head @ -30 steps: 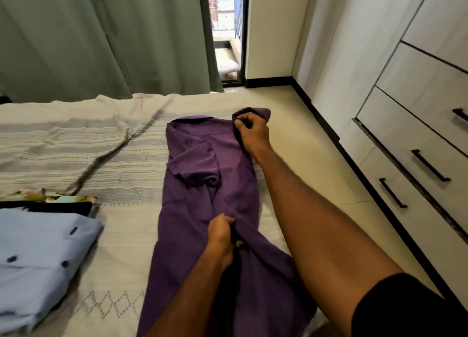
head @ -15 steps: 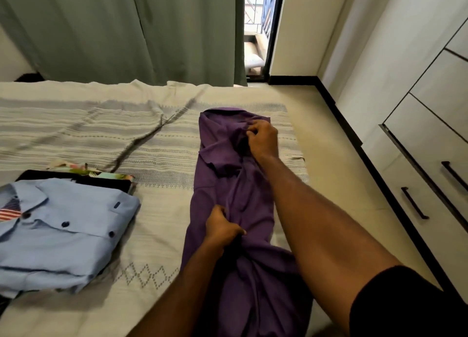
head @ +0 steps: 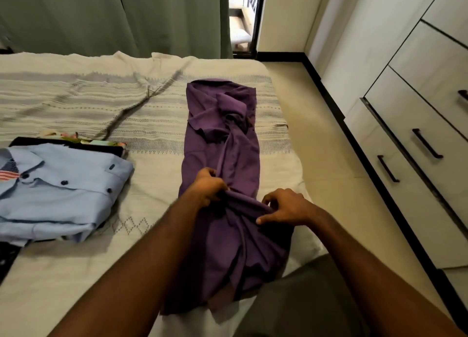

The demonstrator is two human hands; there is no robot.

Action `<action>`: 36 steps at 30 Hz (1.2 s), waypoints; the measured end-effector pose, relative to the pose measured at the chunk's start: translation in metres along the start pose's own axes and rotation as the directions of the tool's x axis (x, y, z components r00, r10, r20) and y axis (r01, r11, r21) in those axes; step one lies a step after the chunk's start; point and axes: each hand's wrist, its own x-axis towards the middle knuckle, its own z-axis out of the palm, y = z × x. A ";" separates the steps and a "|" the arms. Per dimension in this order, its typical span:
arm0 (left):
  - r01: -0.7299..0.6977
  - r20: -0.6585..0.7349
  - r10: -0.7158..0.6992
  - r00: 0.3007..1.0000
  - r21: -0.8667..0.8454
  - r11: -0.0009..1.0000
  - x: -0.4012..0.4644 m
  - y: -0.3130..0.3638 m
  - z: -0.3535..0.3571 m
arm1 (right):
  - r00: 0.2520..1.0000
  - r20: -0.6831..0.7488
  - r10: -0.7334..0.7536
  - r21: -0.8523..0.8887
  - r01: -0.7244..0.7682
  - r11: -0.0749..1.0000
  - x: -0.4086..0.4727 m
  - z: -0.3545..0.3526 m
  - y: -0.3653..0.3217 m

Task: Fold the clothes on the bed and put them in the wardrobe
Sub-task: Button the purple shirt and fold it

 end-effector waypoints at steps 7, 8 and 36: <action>0.122 0.052 -0.112 0.992 -0.270 0.955 -0.028 -0.015 -0.005 | 0.910 -0.327 -0.255 0.030 0.279 0.960 -0.053 0.039 -0.054; 0.132 0.061 -0.120 0.991 -0.271 0.953 -0.034 -0.018 -0.005 | 0.894 -0.354 -0.276 0.016 0.301 0.954 -0.057 0.044 -0.069; -0.684 0.760 0.319 0.566 0.649 -0.334 -0.112 -0.142 -0.139 | 0.812 0.278 -0.513 -0.683 0.543 0.490 -0.053 0.078 -0.031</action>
